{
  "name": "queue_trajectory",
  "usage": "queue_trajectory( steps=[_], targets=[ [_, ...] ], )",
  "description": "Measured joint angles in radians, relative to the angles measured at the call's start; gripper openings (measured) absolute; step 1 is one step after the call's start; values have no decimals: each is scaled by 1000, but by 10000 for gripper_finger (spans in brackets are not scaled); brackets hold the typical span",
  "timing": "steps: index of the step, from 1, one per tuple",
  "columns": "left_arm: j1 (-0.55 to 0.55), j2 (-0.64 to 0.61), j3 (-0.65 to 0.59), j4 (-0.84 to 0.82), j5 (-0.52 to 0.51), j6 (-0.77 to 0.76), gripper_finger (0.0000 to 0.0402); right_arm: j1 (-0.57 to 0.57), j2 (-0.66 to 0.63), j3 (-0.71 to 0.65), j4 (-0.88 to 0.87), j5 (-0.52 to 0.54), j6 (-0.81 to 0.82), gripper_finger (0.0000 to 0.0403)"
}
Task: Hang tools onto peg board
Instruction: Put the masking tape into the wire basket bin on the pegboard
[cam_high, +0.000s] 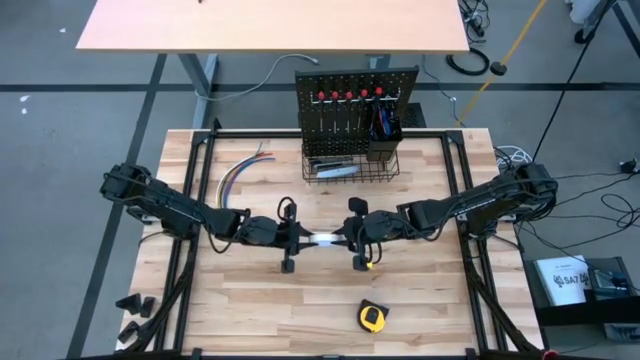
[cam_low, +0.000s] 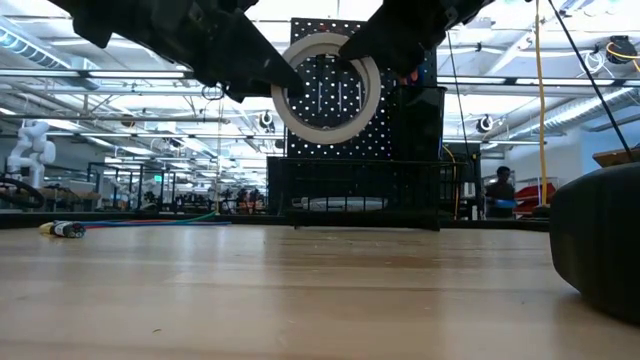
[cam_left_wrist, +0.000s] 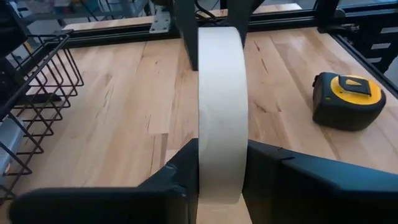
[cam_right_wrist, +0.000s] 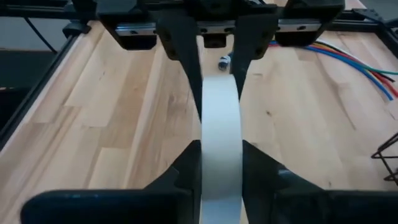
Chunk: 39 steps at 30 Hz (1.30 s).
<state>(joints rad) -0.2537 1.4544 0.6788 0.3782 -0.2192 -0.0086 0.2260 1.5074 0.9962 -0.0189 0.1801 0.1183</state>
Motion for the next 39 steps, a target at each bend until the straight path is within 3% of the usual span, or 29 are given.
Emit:
queue_trajectory(
  steps=[6, 10, 17, 23, 30, 33, 39],
  targets=[
    [-2, 0, 0, 3, -54, 15, 165, -2, 0, 0, -15, -2, 8, 64],
    [-1, 0, 0, -28, -83, 42, 197, -4, -17, 0, -61, 7, -6, 64],
    [-1, -5, 0, -123, -164, 49, 206, -21, -161, 94, -398, 204, -84, 64],
    [-1, -5, 0, -99, -167, 49, 207, -129, -236, 157, -630, 321, -207, 64],
    [-1, -5, 0, -102, -164, 48, 208, -287, -237, 157, -683, 310, -485, 64],
    [-1, -5, 0, -105, -163, 48, 208, -357, -236, 157, -684, 306, -514, 64],
    [-1, -5, 0, -112, -159, 48, 208, -471, -223, 157, -713, 138, -482, 64]
  ],
)
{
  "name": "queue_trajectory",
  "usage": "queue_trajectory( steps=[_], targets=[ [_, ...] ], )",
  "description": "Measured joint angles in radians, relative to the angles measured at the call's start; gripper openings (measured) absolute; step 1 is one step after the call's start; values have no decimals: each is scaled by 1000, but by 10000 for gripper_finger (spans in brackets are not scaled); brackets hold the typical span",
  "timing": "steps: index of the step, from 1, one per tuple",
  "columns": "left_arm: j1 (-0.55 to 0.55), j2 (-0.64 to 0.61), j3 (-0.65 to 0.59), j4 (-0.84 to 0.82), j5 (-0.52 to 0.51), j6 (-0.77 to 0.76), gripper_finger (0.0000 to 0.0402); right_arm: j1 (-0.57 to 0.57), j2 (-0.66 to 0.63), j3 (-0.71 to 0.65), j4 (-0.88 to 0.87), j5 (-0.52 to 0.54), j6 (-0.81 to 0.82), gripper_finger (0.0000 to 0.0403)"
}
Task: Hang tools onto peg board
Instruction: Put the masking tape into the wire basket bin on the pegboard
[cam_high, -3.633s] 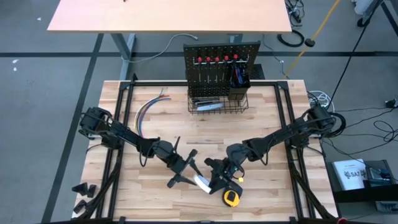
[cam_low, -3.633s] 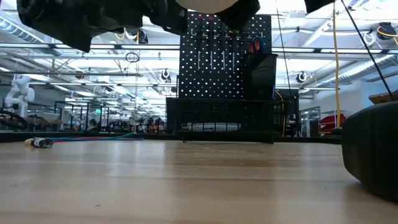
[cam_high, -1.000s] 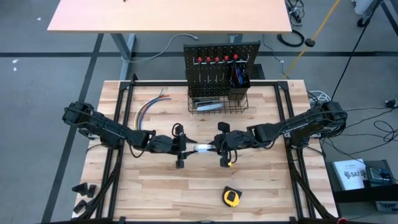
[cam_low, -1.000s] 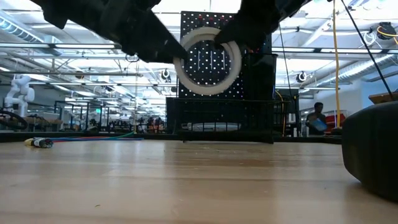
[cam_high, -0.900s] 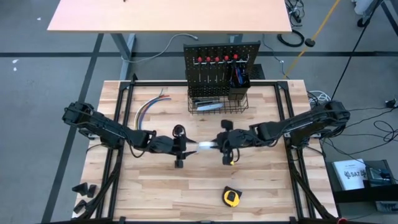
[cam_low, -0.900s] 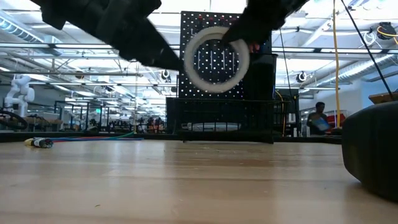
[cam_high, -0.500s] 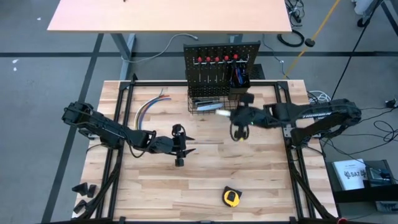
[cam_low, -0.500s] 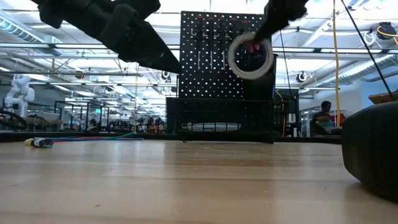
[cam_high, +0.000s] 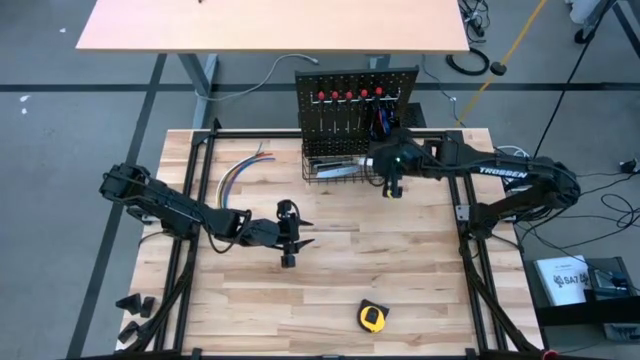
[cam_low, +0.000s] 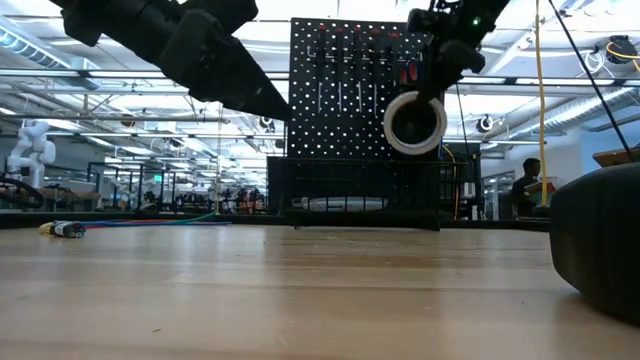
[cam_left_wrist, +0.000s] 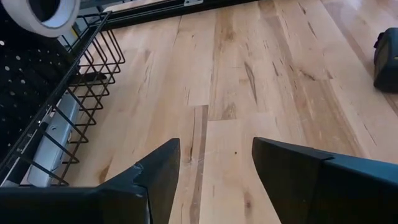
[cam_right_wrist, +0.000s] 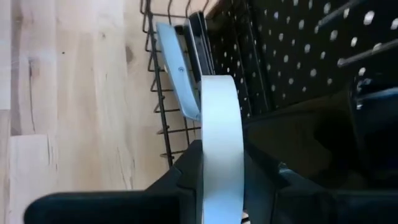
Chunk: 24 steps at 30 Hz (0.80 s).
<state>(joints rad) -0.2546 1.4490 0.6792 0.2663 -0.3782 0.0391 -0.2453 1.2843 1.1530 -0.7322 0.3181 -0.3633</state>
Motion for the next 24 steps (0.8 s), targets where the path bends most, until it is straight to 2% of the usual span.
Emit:
queue_trajectory(
  steps=[14, 24],
  targets=[
    [0, 0, 0, -6, 0, -3, 208, -38, 30, 0, -4, -8, 11, 66],
    [0, 0, 0, -7, 0, -3, 208, -38, 30, 0, 2, 2, 65, 157]
  ],
)
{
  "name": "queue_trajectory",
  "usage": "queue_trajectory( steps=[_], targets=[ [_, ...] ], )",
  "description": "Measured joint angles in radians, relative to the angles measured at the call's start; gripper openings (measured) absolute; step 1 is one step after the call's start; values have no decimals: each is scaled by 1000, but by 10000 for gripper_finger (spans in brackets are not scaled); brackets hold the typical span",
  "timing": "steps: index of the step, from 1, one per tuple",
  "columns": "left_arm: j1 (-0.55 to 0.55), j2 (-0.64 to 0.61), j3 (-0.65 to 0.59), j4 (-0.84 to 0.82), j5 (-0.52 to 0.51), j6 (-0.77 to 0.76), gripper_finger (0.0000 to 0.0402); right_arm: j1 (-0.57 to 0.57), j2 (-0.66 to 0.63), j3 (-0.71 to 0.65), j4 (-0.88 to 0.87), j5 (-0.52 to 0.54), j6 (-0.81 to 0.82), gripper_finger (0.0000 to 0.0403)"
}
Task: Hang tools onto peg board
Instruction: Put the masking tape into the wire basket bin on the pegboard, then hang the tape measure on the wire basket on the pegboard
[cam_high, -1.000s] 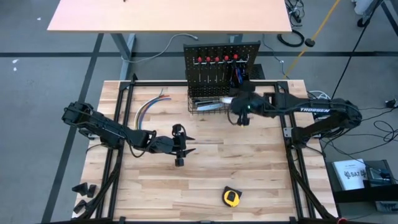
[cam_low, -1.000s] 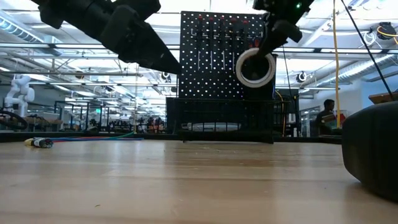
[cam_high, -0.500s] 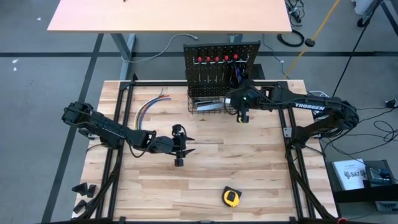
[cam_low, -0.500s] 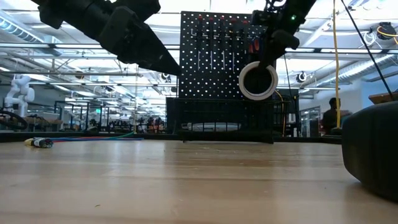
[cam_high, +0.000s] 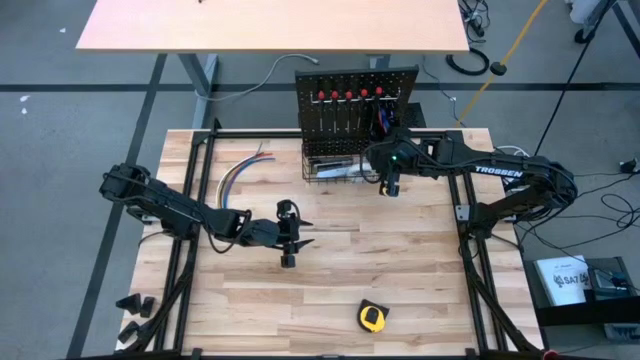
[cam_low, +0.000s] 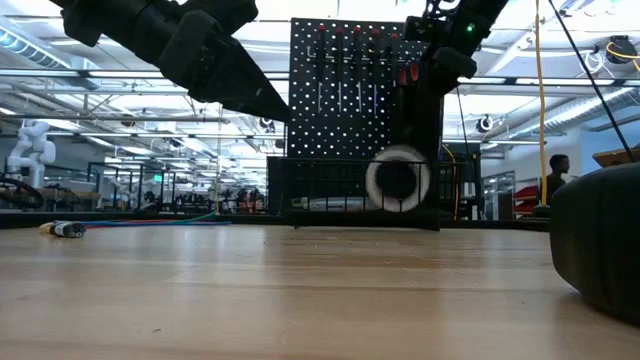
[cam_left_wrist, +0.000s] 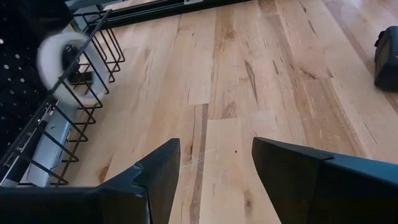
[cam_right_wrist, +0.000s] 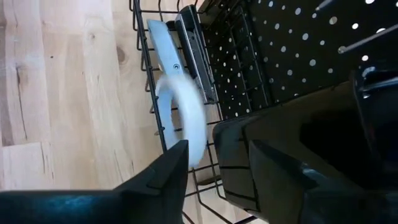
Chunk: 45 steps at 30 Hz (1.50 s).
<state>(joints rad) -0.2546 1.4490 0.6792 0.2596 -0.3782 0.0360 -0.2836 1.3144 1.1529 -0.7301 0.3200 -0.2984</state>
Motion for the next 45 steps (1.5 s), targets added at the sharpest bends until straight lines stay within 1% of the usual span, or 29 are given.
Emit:
queue_trajectory(
  steps=[6, 16, 20, 21, 26, 31, 34, 36, 39, 42, 45],
  targets=[
    [0, 0, 0, 0, 0, 0, 208, 0, 0, 0, 1, 1, 10, 178],
    [0, 0, 0, -8, 0, 3, 208, 5, 0, 0, 2, -5, 81, 176],
    [0, 0, 0, -8, 0, 3, 208, 19, 0, 0, 0, -20, 149, 176],
    [0, 0, 0, -10, 0, 3, 208, 24, 1, 0, -5, -47, 173, 176],
    [0, 0, 0, -18, 10, 4, 208, 52, 3, -3, -21, -250, 237, 176],
    [0, 0, 0, -17, 67, 26, 208, 94, 3, -3, -21, -330, 303, 176],
    [0, 0, 0, -14, 79, 26, 208, 129, 2, -8, -22, -373, 328, 176],
    [0, 0, 0, -14, 80, 26, 208, 159, 1, -28, -17, -429, 359, 176],
    [0, 0, 0, -14, 102, 29, 208, 208, 1, -88, 12, -508, 500, 176],
    [0, 1, 0, 8, 186, 33, 208, 263, 2, -166, 65, -546, 682, 176],
    [-5, 17, 0, 76, 268, 55, 208, 338, 2, -227, 74, -584, 759, 176]
  ],
)
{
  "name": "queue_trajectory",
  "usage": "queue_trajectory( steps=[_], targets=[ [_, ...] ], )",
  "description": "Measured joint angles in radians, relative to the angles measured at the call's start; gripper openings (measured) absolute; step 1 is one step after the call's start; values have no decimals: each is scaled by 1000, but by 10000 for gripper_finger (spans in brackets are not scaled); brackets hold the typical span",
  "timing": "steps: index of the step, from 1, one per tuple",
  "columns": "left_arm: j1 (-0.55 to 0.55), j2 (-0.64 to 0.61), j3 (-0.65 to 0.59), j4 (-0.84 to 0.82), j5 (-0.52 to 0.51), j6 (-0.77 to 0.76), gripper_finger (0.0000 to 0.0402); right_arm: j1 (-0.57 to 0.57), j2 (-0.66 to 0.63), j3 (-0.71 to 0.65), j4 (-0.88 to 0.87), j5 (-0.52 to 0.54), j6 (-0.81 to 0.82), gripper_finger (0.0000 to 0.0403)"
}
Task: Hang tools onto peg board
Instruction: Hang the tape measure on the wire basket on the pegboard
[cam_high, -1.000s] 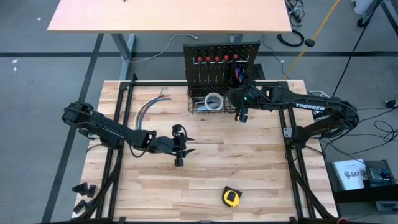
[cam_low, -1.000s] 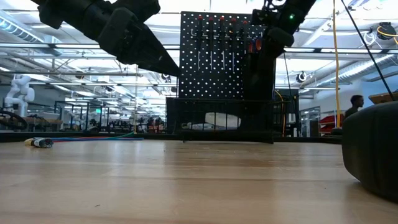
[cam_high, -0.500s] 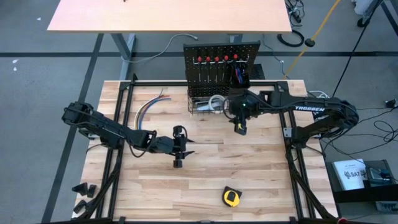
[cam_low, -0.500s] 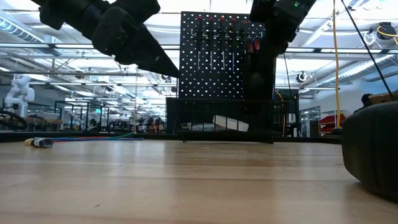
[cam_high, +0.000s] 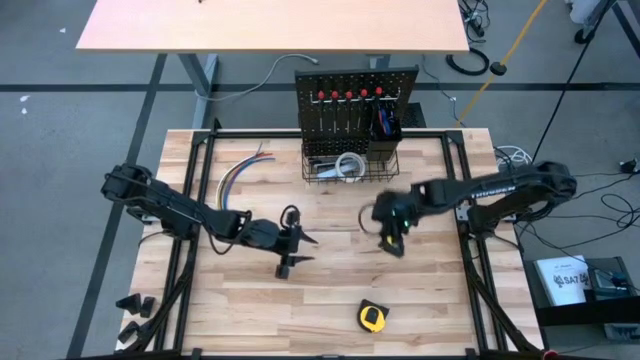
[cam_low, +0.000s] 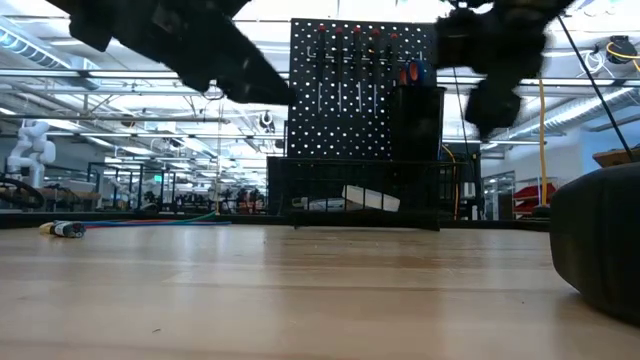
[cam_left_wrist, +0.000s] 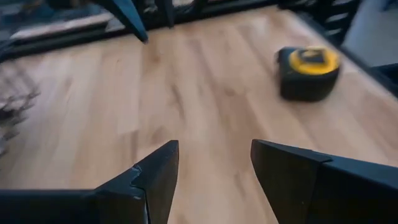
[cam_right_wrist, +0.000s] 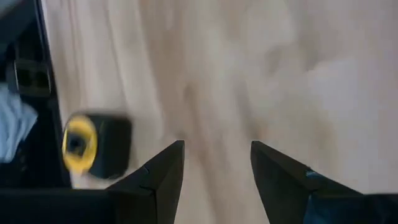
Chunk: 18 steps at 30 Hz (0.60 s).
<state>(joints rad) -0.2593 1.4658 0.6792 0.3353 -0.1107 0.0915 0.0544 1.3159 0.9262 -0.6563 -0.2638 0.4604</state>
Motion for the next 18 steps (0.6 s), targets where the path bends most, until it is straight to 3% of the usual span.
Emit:
queue_trajectory(
  steps=[3, 9, 14, 18],
  targets=[
    [-11, 28, 0, 82, 41, 28, 208, 116, 0, -42, 24, 12, 102, 176],
    [-26, 117, 0, 232, 93, 107, 208, 353, 0, -72, 273, 122, 265, 176],
    [-30, 209, 0, 382, 144, 164, 208, 549, 42, -72, 449, 278, 243, 176],
    [-29, 271, 0, 474, 160, 185, 208, 661, 124, -72, 562, 288, 244, 166]
  ],
)
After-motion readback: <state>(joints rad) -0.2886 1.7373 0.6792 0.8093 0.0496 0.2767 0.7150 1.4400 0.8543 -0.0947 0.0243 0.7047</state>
